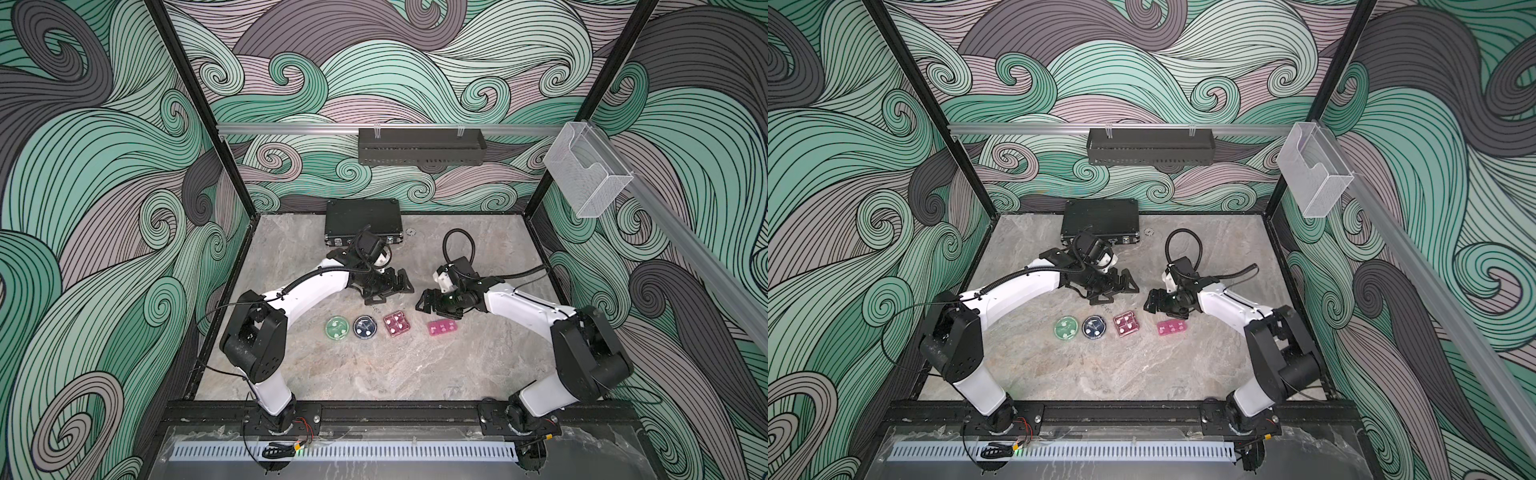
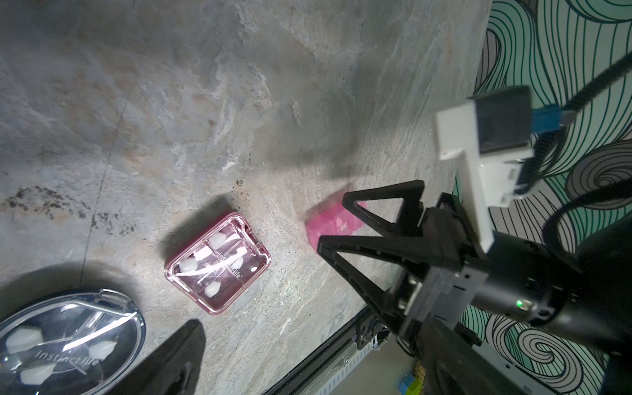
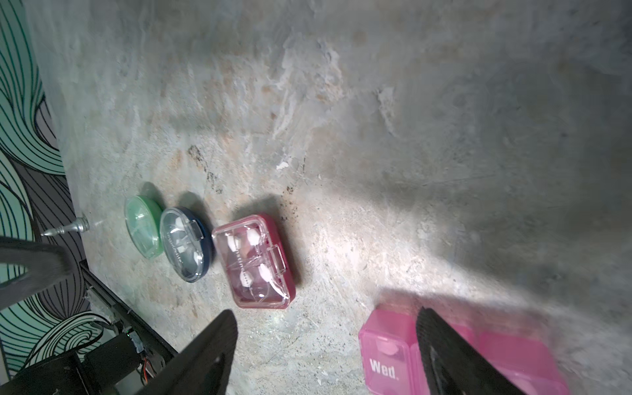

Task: Close pillboxes
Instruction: Reset both arms

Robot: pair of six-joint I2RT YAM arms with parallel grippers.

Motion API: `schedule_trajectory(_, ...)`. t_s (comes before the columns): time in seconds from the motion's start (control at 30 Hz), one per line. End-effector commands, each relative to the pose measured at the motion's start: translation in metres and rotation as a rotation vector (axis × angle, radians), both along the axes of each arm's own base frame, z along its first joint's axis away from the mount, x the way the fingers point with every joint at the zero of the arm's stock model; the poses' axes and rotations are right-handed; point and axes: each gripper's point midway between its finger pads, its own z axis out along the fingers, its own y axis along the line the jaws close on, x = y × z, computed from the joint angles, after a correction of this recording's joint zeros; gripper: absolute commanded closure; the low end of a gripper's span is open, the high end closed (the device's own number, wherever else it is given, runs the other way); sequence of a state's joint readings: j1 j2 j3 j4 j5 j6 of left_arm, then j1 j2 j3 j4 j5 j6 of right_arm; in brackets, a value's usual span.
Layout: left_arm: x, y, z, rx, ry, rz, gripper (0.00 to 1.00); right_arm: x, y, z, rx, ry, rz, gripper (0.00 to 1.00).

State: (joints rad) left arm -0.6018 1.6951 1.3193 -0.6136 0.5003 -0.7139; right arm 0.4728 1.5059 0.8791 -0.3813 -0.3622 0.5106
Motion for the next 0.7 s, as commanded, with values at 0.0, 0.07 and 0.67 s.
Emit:
schedule_trajectory(0.0,0.002,0.009,0.003,0.015,-0.019,0.010,0.01,-0.013,-0.020,0.000,-0.066,-0.012,-0.021,0.12)
schedule_trajectory(0.07,0.003,0.012,0.004,0.017,-0.023,0.016,0.01,-0.022,-0.024,0.002,-0.070,-0.015,-0.015,0.08)
schedule_trajectory(0.67,0.007,0.027,0.005,0.025,-0.024,0.057,0.01,-0.074,-0.025,-0.032,-0.088,0.007,0.015,0.00)
